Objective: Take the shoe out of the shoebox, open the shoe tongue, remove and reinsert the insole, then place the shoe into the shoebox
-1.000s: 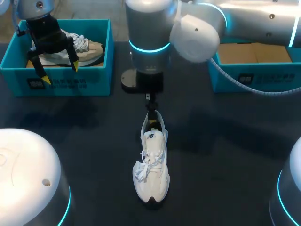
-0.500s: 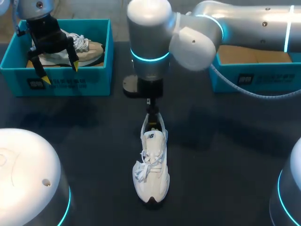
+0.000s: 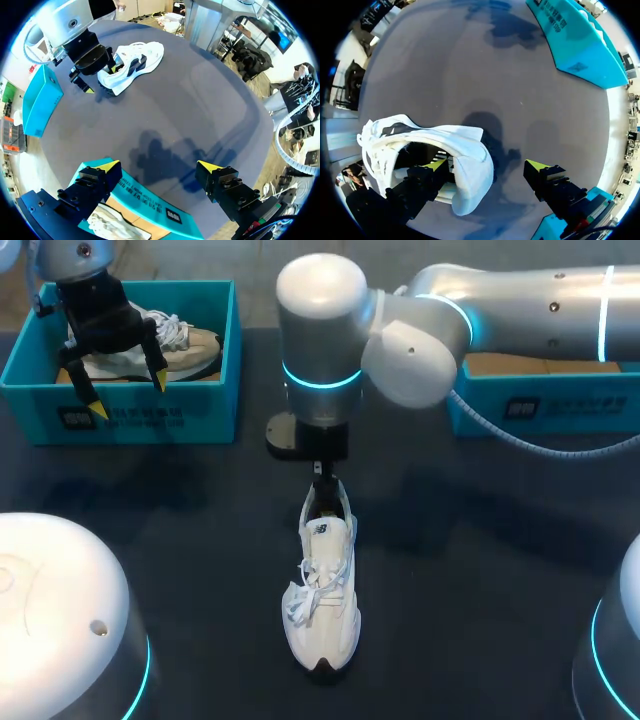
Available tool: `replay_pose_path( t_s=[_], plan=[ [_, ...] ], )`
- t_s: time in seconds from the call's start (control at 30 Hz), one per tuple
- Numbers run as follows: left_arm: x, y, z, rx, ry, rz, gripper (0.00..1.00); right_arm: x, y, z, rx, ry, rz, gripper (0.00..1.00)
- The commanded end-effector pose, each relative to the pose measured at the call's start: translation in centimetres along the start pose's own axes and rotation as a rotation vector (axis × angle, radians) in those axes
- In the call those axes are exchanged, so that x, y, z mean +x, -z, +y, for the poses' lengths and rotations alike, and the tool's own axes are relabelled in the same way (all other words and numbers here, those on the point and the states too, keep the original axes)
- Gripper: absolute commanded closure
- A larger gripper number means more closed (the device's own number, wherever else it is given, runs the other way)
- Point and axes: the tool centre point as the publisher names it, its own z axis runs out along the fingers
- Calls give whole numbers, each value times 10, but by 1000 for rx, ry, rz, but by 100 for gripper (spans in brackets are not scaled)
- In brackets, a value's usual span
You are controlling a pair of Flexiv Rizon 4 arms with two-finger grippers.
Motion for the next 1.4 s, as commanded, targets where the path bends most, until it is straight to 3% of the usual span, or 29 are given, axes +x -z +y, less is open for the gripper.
replay_pose_path(
  t_s=[0.03,0.57,0.6,0.63,0.67,0.83,0.9,1.13,1.4],
  plan=[
    [0,0,0,-3,0,2,0,-1,-5,0,-4,-2,3,0],
    [0,0,0,-3,0,2,0,-3,-17,-8,-21,-41,11,0],
    [0,0,0,-3,0,2,0,-3,-17,-8,-22,-42,13,8],
    [0,0,0,-3,0,2,0,-2,-18,-9,-22,-45,15,35],
    [0,0,0,-3,0,2,0,-2,-18,-9,-23,-46,16,52],
    [0,0,0,-3,0,2,0,0,-19,-9,-26,-44,20,75],
    [0,0,0,-3,0,2,0,1,-20,-8,-27,-44,22,100],
    [0,0,0,-3,0,2,0,5,-17,-7,-28,-45,13,100],
    [0,0,0,-3,0,2,0,7,4,-10,1,-42,-17,100]
  ],
)
